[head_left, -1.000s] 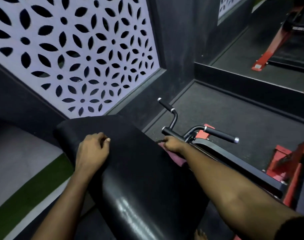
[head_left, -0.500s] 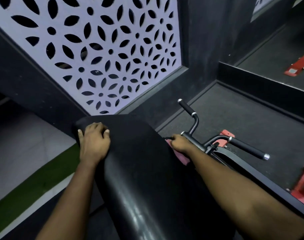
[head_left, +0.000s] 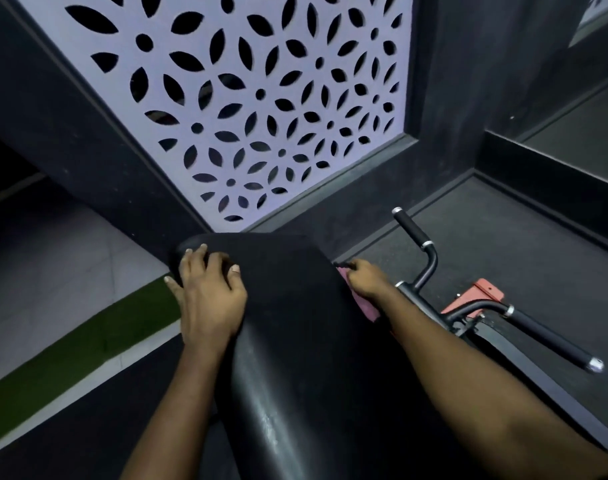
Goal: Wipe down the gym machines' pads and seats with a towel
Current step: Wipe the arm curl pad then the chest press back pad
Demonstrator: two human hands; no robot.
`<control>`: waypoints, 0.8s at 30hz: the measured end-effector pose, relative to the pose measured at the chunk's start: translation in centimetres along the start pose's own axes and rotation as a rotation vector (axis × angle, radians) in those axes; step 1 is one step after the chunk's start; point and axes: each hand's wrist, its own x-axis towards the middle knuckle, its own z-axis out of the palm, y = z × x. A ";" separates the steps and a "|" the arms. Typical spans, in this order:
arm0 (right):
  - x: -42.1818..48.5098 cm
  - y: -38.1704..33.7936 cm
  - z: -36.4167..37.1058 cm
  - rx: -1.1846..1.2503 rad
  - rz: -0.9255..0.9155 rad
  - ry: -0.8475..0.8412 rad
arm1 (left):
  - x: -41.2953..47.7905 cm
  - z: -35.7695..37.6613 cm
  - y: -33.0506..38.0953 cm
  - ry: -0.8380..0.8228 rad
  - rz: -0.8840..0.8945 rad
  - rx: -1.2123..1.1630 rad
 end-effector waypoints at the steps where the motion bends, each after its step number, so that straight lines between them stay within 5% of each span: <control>1: 1.1 -1.5 0.1 -0.004 -0.011 -0.002 | -0.1 0.0 0.1 -0.003 -0.022 -0.003; 12: 5.3 -0.2 1.7 0.041 -0.088 0.089 | -0.2 -0.1 0.5 -0.026 -0.128 -0.029; 17: 9.4 -7.4 2.1 -0.103 -0.157 0.137 | -0.3 0.1 0.1 0.012 -0.133 -0.071; 24: 11.2 -13.6 1.9 -0.463 -0.557 -0.106 | -0.3 0.1 -0.1 0.114 -0.278 -0.148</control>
